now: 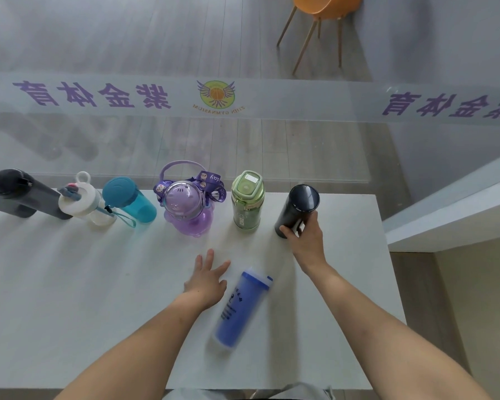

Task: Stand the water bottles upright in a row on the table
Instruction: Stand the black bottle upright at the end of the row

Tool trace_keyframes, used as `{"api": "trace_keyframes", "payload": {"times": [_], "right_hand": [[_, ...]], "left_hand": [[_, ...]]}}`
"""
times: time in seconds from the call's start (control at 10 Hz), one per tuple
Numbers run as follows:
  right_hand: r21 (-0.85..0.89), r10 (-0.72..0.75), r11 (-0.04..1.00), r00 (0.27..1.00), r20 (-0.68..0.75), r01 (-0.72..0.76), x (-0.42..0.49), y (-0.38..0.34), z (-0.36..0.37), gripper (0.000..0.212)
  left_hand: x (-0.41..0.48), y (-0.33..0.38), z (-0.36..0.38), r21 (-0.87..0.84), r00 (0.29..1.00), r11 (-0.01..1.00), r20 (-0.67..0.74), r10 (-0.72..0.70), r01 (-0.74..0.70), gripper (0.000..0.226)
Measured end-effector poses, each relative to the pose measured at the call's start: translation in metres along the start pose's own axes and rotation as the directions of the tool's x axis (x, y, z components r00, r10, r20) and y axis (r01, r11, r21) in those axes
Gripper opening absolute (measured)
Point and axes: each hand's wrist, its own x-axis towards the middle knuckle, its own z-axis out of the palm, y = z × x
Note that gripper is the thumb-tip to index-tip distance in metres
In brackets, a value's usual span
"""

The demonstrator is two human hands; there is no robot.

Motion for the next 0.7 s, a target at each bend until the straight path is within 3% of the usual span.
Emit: {"api": "trace_keyframes", "payload": {"times": [0.7], "right_hand": [[-0.055, -0.036, 0.998, 0.997, 0.065, 0.039, 0.023, 0.010, -0.011, 0.064]], "left_hand": [[0.001, -0.002, 0.002, 0.000, 1.000, 1.000, -0.004, 0.003, -0.003, 0.062]]}}
